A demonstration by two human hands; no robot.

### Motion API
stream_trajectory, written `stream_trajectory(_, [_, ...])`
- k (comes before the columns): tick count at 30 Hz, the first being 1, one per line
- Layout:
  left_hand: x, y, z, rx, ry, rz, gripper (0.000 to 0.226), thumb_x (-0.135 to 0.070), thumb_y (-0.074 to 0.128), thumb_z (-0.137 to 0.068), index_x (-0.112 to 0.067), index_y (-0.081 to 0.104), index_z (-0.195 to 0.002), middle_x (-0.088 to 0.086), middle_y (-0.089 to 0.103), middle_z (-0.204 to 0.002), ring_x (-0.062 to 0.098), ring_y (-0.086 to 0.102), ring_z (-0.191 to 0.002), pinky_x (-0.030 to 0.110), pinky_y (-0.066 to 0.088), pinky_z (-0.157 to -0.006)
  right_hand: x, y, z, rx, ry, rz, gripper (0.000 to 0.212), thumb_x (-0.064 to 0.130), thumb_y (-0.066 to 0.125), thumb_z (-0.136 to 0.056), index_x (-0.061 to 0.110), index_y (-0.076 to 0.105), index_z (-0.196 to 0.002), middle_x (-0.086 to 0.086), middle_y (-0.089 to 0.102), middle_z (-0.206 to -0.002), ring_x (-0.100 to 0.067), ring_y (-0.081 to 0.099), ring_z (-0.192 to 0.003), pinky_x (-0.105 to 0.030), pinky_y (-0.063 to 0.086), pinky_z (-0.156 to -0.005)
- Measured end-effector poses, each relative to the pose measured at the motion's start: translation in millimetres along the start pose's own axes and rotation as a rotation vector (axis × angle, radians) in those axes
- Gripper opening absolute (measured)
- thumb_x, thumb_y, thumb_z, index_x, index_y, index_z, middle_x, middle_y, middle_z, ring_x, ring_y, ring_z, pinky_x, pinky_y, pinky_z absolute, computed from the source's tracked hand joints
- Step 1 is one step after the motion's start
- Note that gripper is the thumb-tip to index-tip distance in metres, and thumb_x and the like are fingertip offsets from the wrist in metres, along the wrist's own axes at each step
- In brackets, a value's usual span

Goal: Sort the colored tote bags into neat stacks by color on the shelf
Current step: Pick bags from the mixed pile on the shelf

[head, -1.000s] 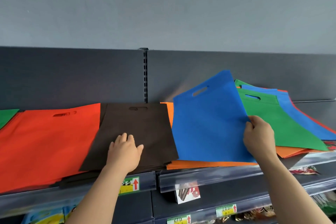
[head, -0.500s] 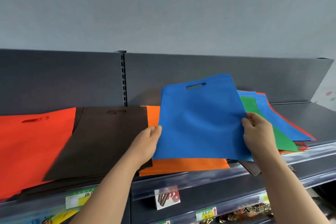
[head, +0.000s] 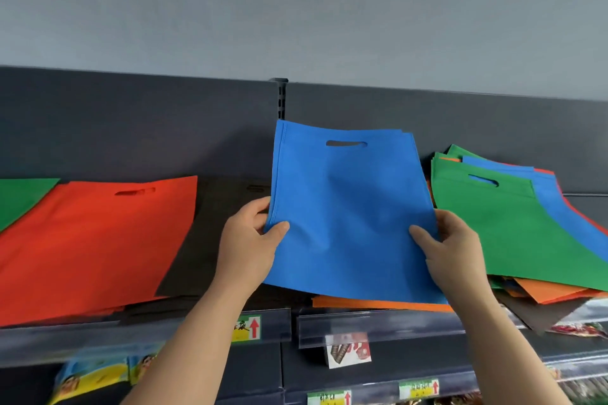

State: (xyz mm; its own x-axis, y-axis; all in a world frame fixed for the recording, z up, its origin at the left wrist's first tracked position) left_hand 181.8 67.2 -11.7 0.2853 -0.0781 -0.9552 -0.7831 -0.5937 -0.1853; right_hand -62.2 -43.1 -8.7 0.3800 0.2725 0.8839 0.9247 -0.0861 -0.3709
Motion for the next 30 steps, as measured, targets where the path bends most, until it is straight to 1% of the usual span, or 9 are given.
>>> stream_trajectory(3, [11,-43,-2,-0.059,0.007,-0.025,0.032,-0.010,0.059,-0.091,-0.027,0.058,-0.119,-0.015,0.070,-0.097,0.001,0.068,-0.084,0.023,0.055,-0.067,20,35,17,0.036,-0.020,0.048,0.018,0.012,0.058,-0.090,0.021,0.060,-0.106,0.006,0.064,-0.095,-0.006,0.060,-0.079,-0.022,0.044,-0.058])
stream_trajectory(8, [29,-128,-5,-0.116,0.026,-0.111,0.032,-0.011,0.056,-0.092,-0.033,0.057,-0.115,-0.017,0.068,-0.100,0.003,0.065,-0.090,0.033,0.056,-0.078,63,104,55,0.102,-0.060,0.092,0.027,0.005,0.051,-0.088,0.022,0.060,-0.108,0.004,0.064,-0.095,-0.010,0.058,-0.081,-0.024,0.042,-0.059])
stream_trajectory(11, [42,-186,-5,-0.152,0.024,-0.141,0.033,-0.011,0.056,-0.091,-0.032,0.058,-0.117,-0.016,0.067,-0.104,0.006,0.065,-0.094,0.038,0.056,-0.081,87,149,80,0.127,-0.070,0.066,0.032,0.003,0.050,-0.089,0.021,0.060,-0.113,0.006,0.064,-0.098,-0.007,0.058,-0.084,-0.018,0.042,-0.060])
stream_trajectory(14, [53,-238,0,-0.180,0.034,-0.178,0.032,-0.011,0.055,-0.092,-0.037,0.054,-0.110,-0.021,0.064,-0.099,0.002,0.064,-0.092,0.030,0.055,-0.078,107,193,103,0.133,-0.082,0.048,0.034,0.005,0.053,-0.089,0.019,0.059,-0.120,0.011,0.063,-0.098,-0.006,0.058,-0.087,-0.016,0.042,-0.063])
stream_trajectory(17, [62,-282,3,-0.205,0.017,-0.227,0.033,-0.013,0.054,-0.094,-0.031,0.054,-0.121,-0.024,0.061,-0.099,0.001,0.062,-0.092,0.024,0.053,-0.073,124,230,124,0.148,-0.082,0.042,0.032,0.007,0.054,-0.090,0.021,0.058,-0.119,0.018,0.060,-0.092,0.005,0.055,-0.083,-0.012,0.039,-0.060])
stream_trajectory(23, [75,-347,4,-0.280,-0.007,-0.376,0.033,-0.017,0.050,-0.096,-0.022,0.051,-0.129,-0.008,0.063,-0.110,0.007,0.062,-0.086,0.011,0.042,-0.054,157,288,146,0.210,-0.121,0.031,0.033,0.010,0.054,-0.091,0.022,0.056,-0.121,0.016,0.062,-0.098,0.002,0.056,-0.087,-0.015,0.042,-0.062])
stream_trajectory(25, [79,-363,4,-0.310,-0.022,-0.414,0.034,-0.018,0.050,-0.096,-0.021,0.051,-0.130,-0.006,0.063,-0.112,0.011,0.062,-0.089,0.017,0.048,-0.061,168,306,150,0.236,-0.150,0.045,0.034,0.011,0.054,-0.091,0.022,0.055,-0.123,0.014,0.062,-0.099,0.001,0.057,-0.085,-0.016,0.043,-0.063])
stream_trajectory(28, [86,-387,4,-0.359,-0.046,-0.467,0.037,-0.020,0.050,-0.096,-0.020,0.048,-0.132,-0.005,0.061,-0.116,0.018,0.060,-0.098,0.036,0.055,-0.079,185,332,154,0.271,-0.211,0.073,0.037,0.011,0.055,-0.091,0.019,0.054,-0.127,0.008,0.062,-0.103,-0.010,0.057,-0.091,-0.024,0.045,-0.074])
stream_trajectory(30, [91,-404,5,-0.388,-0.043,-0.492,0.036,-0.020,0.050,-0.096,-0.021,0.049,-0.131,-0.007,0.060,-0.114,0.016,0.059,-0.099,0.038,0.053,-0.081,193,350,158,0.289,-0.244,0.082,0.039,0.011,0.056,-0.091,0.018,0.053,-0.128,0.003,0.063,-0.109,-0.015,0.057,-0.098,-0.029,0.047,-0.080])
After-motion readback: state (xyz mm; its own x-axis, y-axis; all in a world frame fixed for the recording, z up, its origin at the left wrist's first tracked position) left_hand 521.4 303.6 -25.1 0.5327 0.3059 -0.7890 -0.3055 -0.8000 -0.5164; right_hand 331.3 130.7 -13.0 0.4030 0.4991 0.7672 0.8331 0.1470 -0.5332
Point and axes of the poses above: each hand's wrist, its own z-axis away from the middle knuckle, its own y-axis out of the palm, x = y × z, the point moved 2 cm from there along -z, towards the middle knuckle
